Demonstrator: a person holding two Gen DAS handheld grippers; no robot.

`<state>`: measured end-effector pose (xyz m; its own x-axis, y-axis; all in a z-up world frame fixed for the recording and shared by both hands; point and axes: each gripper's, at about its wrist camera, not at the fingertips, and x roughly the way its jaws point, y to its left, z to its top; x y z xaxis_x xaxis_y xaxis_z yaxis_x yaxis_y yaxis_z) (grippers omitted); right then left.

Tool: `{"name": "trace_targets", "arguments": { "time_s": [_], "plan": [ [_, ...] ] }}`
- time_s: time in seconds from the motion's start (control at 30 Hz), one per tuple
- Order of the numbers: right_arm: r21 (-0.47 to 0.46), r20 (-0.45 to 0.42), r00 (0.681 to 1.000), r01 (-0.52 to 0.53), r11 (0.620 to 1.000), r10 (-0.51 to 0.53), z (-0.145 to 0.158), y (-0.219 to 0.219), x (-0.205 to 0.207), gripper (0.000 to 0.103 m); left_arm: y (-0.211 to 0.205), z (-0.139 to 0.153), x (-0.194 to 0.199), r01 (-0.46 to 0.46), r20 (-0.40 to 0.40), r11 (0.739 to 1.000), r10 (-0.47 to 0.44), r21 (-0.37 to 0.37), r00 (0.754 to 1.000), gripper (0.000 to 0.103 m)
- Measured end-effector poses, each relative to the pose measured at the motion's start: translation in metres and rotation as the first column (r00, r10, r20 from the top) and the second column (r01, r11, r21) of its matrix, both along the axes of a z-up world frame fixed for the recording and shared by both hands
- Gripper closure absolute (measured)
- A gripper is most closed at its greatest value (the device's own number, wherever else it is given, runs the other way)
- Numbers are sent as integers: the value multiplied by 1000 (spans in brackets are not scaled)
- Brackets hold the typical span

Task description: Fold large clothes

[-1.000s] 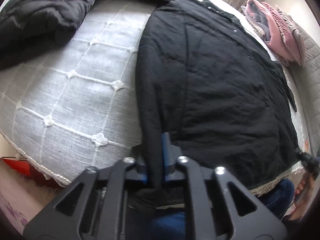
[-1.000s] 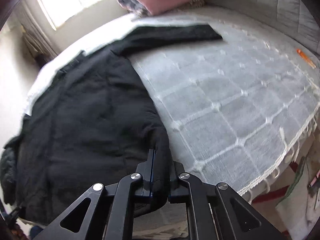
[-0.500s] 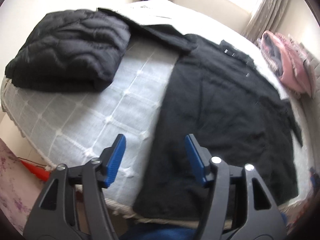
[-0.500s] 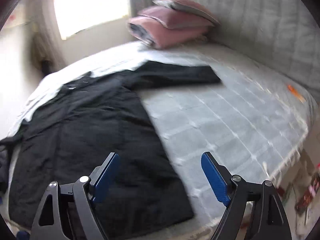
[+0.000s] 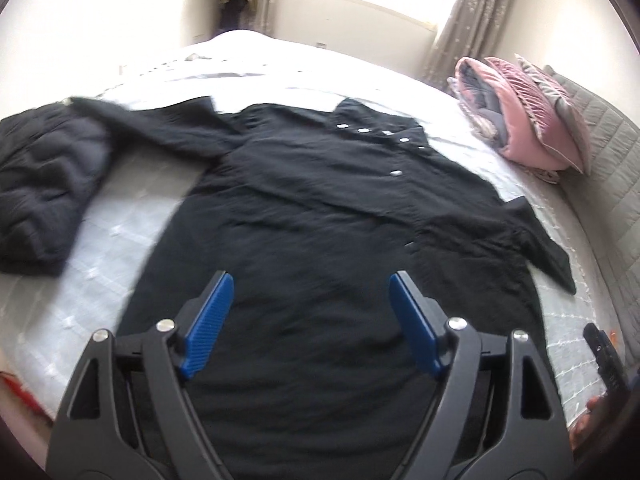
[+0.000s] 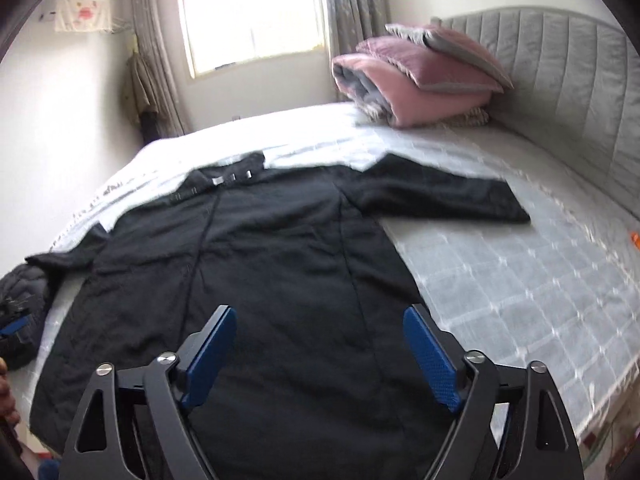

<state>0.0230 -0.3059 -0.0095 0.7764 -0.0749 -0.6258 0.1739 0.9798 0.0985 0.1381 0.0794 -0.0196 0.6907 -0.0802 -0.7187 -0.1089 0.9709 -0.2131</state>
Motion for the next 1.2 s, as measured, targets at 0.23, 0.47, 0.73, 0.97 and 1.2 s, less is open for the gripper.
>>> {"name": "trace_targets", "arguments": {
  "time_s": [0.23, 0.47, 0.73, 0.97, 1.2],
  "plan": [
    [2, 0, 1000, 29, 1000, -29, -6, -11, 62, 2, -47, -21, 66, -8, -84, 999, 12, 48, 996, 23],
    [236, -58, 994, 103, 966, -92, -28, -94, 102, 2, -38, -99, 105, 19, -264, 1000, -16, 6, 964, 23],
    [533, -124, 963, 267, 803, -238, -64, -219, 137, 2, -11, -103, 106, -27, -254, 999, 37, 41, 966, 23],
    [644, -228, 884, 452, 617, -409, -100, -316, 155, 8, -5, -102, 111, -43, -248, 999, 47, 24, 968, 23],
    [618, -258, 837, 527, 584, -482, -129, -354, 177, 13, -12, -102, 124, -35, -249, 999, 40, 27, 968, 23]
  ]
}}
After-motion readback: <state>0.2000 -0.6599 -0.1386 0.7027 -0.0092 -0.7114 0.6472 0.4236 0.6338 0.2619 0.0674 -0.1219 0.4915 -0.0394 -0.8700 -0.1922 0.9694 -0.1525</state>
